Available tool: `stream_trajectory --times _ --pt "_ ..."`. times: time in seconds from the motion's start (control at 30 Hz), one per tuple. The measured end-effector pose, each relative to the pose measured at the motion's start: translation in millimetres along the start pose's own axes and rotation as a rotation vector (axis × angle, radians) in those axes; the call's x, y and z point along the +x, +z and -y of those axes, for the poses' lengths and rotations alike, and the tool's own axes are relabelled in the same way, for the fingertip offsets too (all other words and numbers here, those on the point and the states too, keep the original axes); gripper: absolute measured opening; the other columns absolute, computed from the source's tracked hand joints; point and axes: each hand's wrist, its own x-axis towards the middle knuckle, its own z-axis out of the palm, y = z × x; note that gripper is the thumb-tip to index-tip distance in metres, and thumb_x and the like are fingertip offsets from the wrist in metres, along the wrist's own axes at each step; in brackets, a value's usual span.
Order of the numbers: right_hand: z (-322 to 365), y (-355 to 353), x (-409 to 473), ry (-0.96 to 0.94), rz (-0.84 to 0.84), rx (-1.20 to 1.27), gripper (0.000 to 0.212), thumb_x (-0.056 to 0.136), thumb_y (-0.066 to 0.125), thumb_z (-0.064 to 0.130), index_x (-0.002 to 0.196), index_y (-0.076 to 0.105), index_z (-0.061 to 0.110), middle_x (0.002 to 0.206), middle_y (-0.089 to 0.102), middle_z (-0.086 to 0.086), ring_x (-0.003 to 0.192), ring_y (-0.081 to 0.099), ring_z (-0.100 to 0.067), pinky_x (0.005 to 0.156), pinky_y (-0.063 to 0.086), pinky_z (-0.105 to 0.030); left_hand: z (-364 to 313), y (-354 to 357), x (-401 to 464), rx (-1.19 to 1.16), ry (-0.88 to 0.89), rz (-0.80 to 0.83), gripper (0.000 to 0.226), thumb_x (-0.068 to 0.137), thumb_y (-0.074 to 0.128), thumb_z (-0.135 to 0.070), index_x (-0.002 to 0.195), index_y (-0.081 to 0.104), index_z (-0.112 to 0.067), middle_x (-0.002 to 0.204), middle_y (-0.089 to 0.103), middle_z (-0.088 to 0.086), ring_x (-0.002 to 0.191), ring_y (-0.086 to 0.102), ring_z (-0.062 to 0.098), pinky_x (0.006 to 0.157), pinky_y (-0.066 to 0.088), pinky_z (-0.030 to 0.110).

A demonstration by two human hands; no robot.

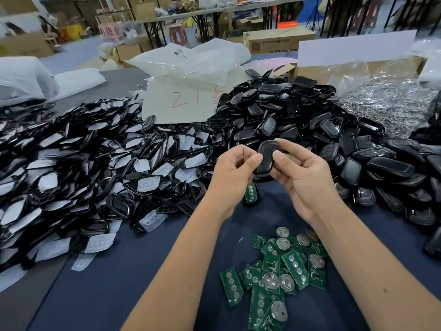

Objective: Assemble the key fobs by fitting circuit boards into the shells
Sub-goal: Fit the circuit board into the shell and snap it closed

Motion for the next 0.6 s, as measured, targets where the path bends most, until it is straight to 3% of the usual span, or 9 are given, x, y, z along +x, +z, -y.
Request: stream_trajectory --times 0.07,0.13,0.23,0.3,0.37,0.43,0.53,0.6 --pt "-4 5 -2 0.002 -0.03 -0.048 0.022 0.079 0.078 0.012 0.101 0.078 0.013 0.087 0.08 -0.004 0.08 0.076 -0.013 0.07 0.061 -0.025 4 -1 1 0.203 0.119 -0.063 0.017 0.101 0.062 -0.01 0.084 0.06 -0.009 0.072 0.056 0.012 0.067 0.048 0.014 0.064 0.045 0.038" --pt "-4 6 -4 0.006 -0.056 -0.051 0.027 0.072 0.081 0.013 0.098 0.077 0.008 0.085 0.08 -0.007 0.077 0.077 -0.016 0.067 0.061 -0.025 5 -1 0 0.325 0.187 -0.07 0.017 0.1 0.062 -0.01 0.084 0.059 -0.01 0.07 0.056 -0.002 0.064 0.046 0.007 0.064 0.043 0.028" --pt "-1 3 -2 0.019 -0.053 -0.021 0.024 0.07 0.081 0.012 0.093 0.075 0.007 0.081 0.079 -0.005 0.074 0.076 -0.015 0.065 0.06 -0.025 3 1 -1 0.162 0.104 -0.008 0.018 0.103 0.058 -0.012 0.085 0.061 -0.015 0.069 0.057 -0.01 0.061 0.046 0.007 0.061 0.041 0.024" --pt "2 1 -1 0.027 -0.015 0.015 0.008 0.072 0.078 0.009 0.078 0.079 0.014 0.077 0.078 -0.003 0.071 0.075 -0.013 0.064 0.059 -0.024 1 2 -2 0.069 0.048 0.027 0.019 0.104 0.056 -0.014 0.086 0.062 -0.015 0.071 0.055 -0.003 0.062 0.045 0.011 0.059 0.041 0.026" --pt "4 0 0 0.013 0.024 0.024 0.012 0.074 0.075 0.008 0.07 0.08 0.018 0.077 0.078 -0.001 0.071 0.074 -0.013 0.066 0.059 -0.025 -2 3 -3 0.028 0.047 0.041 0.018 0.104 0.057 -0.014 0.087 0.061 -0.012 0.074 0.053 0.01 0.066 0.045 0.016 0.059 0.041 0.029" --pt "3 0 0 0.016 0.016 0.001 0.008 0.074 0.075 0.01 0.077 0.08 0.016 0.079 0.078 -0.002 0.073 0.075 -0.013 0.068 0.06 -0.025 -4 4 -4 0.074 0.107 -0.002 0.016 0.102 0.059 -0.011 0.088 0.061 -0.006 0.077 0.054 0.021 0.07 0.047 0.023 0.063 0.043 0.038" --pt "-2 5 -2 0.027 -0.068 -0.033 0.033 0.073 0.08 0.016 0.101 0.074 0.0 0.091 0.078 -0.014 0.084 0.076 -0.021 0.075 0.062 -0.029 -3 4 -5 0.371 0.257 -0.096 0.015 0.098 0.064 -0.006 0.084 0.058 -0.005 0.071 0.057 0.003 0.068 0.049 0.012 0.067 0.045 0.027" --pt "-5 8 -5 0.038 -0.098 -0.039 0.048 0.073 0.082 0.018 0.11 0.07 -0.011 0.103 0.076 -0.025 0.093 0.075 -0.028 0.08 0.063 -0.032 -5 6 -6 0.548 0.335 -0.084 0.016 0.096 0.064 -0.004 0.083 0.055 -0.003 0.074 0.055 0.004 0.071 0.05 0.019 0.067 0.045 0.033"
